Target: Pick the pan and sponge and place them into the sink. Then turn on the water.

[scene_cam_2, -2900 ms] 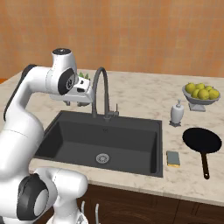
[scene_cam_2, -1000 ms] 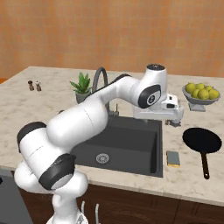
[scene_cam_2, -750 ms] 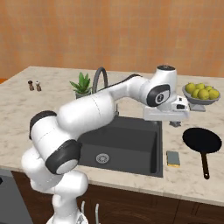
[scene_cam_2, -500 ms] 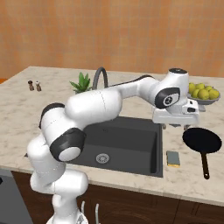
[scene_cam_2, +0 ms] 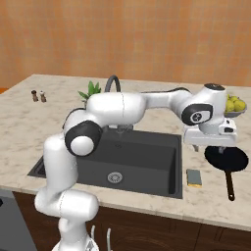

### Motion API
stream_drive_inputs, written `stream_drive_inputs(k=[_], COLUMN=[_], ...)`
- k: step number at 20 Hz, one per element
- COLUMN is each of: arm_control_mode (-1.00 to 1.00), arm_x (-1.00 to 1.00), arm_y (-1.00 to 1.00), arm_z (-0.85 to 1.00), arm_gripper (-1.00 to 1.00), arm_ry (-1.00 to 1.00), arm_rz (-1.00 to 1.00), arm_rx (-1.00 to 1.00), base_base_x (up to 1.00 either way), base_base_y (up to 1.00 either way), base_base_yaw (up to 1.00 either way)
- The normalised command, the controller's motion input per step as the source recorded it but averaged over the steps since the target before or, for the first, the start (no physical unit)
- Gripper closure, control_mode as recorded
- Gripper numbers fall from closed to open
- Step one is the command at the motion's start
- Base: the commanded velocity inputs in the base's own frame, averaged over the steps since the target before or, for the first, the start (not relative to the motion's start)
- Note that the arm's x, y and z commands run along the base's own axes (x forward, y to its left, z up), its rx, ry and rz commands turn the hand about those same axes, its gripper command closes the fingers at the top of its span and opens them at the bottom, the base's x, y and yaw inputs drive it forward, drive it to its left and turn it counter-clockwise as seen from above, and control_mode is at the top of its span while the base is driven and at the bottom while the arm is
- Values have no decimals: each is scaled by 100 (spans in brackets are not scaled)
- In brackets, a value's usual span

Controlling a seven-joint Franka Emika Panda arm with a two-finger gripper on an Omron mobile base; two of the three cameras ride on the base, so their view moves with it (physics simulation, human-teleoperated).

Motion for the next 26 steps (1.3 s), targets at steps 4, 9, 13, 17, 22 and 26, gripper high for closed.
stream_drive_inputs(k=[4, 9, 13, 17, 22, 26], arm_control_mode=[-100, -100, -100, -100, -100, -100], arm_x=[1, 4, 0, 6, 11, 15], arm_y=[-21, -10, -8, 0, 0, 0], arm_z=[-36, -36, -17, -32, -37, -34], arm_gripper=[-100, -100, -100, -100, -100, -100], arm_ry=[0, 0, 4, 5, 0, 1], arm_rz=[0, 0, 0, 0, 0, 0], arm_rx=[0, 0, 0, -1, 0, 0], base_base_x=[0, 0, 0, 0, 0, 0], base_base_y=[0, 0, 0, 0, 0, 0], base_base_yaw=[0, 0, 0, 0, 0, 0])
